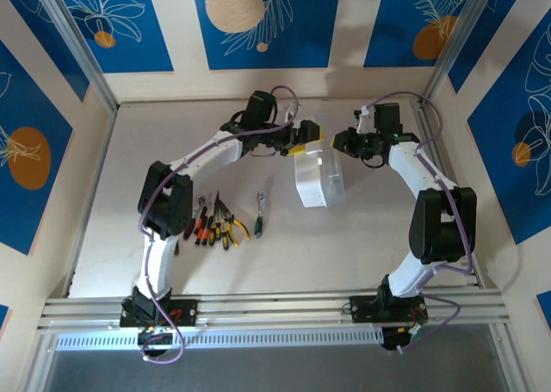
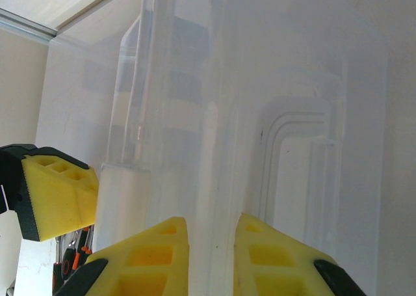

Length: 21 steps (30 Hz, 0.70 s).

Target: Pack the tool kit

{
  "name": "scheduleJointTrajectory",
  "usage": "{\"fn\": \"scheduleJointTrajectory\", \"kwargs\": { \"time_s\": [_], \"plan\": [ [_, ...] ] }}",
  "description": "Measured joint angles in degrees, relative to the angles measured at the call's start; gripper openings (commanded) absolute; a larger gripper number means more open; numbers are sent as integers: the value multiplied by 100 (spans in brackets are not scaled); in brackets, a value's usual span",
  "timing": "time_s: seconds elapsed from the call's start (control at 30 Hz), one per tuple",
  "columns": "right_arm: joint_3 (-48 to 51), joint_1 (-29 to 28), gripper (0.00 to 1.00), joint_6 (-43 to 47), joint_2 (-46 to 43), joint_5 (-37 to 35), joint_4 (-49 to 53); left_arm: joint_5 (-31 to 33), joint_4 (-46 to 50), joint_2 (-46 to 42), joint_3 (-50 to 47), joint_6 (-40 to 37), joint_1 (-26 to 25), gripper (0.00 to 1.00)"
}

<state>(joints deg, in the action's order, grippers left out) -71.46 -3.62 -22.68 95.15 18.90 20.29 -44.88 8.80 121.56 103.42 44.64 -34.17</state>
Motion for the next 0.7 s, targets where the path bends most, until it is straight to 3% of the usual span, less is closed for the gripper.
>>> {"fn": "scheduleJointTrajectory", "kwargs": {
  "time_s": [0.7],
  "plan": [
    [0, 57, 5, -22, 0, 13, 0, -70, -245, 0, -72, 96, 0, 100]
  ]
}}
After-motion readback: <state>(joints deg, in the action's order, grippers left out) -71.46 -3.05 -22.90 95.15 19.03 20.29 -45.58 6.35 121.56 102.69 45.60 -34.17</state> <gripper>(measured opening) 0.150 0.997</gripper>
